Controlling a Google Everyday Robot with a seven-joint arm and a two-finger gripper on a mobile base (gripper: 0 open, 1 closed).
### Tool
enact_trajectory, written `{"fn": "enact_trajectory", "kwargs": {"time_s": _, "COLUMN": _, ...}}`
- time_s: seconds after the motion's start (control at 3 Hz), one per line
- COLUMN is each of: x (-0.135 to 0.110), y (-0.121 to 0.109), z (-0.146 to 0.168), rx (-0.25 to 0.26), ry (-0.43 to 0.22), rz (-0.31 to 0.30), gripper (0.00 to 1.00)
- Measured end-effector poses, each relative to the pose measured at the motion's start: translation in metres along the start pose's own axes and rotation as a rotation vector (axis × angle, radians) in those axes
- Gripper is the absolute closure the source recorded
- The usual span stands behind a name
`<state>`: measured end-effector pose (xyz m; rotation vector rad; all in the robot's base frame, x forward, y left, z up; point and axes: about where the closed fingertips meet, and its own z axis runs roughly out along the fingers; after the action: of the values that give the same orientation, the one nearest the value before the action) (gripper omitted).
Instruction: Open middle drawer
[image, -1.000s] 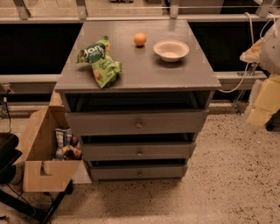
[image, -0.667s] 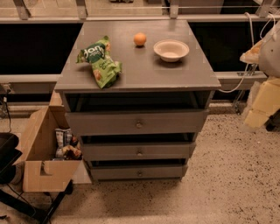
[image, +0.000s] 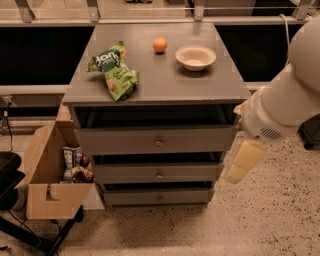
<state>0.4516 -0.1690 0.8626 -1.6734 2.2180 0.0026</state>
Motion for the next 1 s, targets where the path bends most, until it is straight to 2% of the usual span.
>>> {"fn": "enact_trajectory", "kwargs": {"time_s": 0.67, "x": -0.020, "y": 0.036, "z": 0.136, "rx": -0.046, "ry": -0.063, "rz": 0.033, "gripper": 0.00}}
{"fn": "enact_trajectory", "kwargs": {"time_s": 1.0, "x": -0.033, "y": 0.050, "z": 0.192, "rx": -0.051, "ry": -0.036, "rz": 0.014, "gripper": 0.00}}
